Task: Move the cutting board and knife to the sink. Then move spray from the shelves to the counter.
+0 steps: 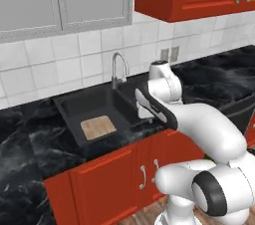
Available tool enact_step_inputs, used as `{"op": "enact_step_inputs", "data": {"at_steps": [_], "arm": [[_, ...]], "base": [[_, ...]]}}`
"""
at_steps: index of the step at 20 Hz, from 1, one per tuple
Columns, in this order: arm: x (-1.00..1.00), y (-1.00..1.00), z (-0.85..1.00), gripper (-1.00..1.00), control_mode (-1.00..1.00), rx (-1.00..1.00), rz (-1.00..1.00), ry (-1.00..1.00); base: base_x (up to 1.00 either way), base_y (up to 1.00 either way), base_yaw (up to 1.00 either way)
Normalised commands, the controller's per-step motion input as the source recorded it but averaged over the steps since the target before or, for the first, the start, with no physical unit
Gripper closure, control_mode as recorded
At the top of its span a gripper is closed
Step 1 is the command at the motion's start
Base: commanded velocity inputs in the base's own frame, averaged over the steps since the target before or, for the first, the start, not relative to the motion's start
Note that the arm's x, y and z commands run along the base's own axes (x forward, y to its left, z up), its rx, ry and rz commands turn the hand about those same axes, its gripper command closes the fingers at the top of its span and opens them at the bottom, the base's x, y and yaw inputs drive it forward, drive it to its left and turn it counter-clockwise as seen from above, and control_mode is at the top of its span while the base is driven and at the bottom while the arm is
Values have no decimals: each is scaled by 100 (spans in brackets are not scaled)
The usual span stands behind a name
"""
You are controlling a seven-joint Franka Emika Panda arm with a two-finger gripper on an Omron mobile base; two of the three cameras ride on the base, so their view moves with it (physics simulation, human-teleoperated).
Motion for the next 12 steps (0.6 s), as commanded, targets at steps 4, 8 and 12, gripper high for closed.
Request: {"op": "enact_step_inputs", "data": {"at_steps": [4,8,12], "arm": [[0,0,0,-100,100,0,0,0],[0,0,0,-100,100,0,0,0],[0,0,0,-100,100,0,0,0]], "base": [[8,-17,-66],[8,-6,-72],[7,0,-78]]}}
